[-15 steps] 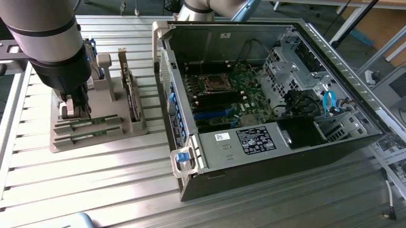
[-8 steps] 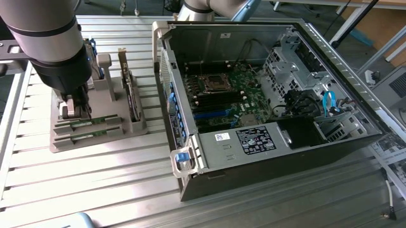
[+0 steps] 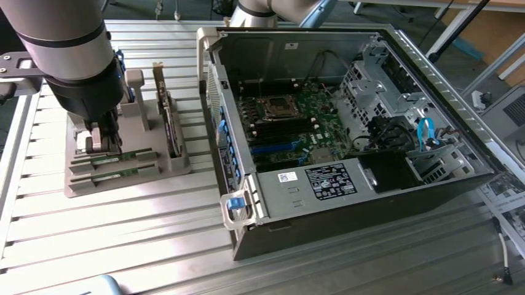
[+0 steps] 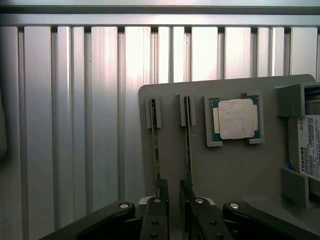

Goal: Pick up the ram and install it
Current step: 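Pick up the ram and move it above insertion slot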

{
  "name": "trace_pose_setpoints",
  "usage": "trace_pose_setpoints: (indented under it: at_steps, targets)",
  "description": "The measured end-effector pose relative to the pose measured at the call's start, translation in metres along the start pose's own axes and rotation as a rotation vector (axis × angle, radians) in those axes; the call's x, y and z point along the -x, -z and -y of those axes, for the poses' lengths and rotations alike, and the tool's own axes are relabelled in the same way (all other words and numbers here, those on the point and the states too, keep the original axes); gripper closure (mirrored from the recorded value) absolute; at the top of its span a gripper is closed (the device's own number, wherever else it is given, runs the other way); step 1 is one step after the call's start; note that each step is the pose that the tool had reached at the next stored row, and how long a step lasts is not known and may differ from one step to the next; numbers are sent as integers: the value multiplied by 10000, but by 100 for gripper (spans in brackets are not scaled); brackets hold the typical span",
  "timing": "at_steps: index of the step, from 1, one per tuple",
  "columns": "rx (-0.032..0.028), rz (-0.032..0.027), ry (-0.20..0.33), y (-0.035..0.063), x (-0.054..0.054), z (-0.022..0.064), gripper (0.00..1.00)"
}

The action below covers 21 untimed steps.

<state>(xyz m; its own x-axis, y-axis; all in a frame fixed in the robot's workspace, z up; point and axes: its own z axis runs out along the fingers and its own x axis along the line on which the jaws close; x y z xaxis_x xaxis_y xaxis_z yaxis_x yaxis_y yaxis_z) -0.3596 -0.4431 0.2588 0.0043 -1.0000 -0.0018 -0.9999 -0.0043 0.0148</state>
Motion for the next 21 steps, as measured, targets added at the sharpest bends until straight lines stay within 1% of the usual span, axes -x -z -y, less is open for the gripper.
trace_pose_setpoints:
  at_steps: [4, 11, 21]
  targets:
    - [0, 0, 0, 0, -1, 1, 76]
    - [1, 0, 0, 0, -32, 2, 76]
    - [0, 0, 0, 1, -107, 10, 76]
